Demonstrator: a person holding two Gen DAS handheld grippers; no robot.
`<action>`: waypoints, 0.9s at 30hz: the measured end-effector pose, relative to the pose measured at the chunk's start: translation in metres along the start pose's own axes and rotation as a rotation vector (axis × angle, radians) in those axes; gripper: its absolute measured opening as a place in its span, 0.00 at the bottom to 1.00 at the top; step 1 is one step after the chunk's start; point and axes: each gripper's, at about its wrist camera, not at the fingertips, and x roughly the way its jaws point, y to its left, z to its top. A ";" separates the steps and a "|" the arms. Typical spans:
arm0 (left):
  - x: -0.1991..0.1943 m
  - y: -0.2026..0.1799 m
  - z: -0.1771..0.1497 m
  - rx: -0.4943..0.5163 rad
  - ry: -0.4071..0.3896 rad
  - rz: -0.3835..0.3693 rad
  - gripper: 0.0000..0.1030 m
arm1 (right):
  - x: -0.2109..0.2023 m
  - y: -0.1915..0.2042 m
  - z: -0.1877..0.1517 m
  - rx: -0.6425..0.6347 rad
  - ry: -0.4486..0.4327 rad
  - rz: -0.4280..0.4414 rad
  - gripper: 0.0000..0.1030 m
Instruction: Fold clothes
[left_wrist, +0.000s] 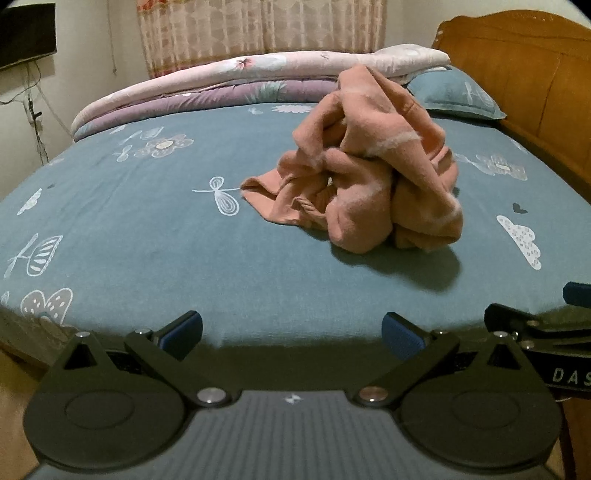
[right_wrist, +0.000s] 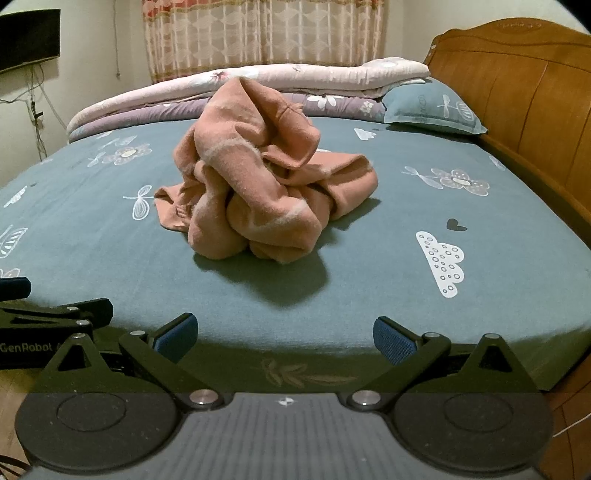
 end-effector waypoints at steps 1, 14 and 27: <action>0.000 -0.001 -0.001 0.000 0.004 -0.003 1.00 | 0.000 0.000 0.000 0.002 -0.004 0.001 1.00; -0.001 -0.001 0.002 -0.005 0.014 -0.021 1.00 | 0.000 -0.003 0.001 0.004 -0.005 -0.002 1.00; -0.002 -0.001 0.000 0.003 0.011 -0.026 1.00 | 0.000 -0.003 -0.002 0.011 0.009 -0.005 1.00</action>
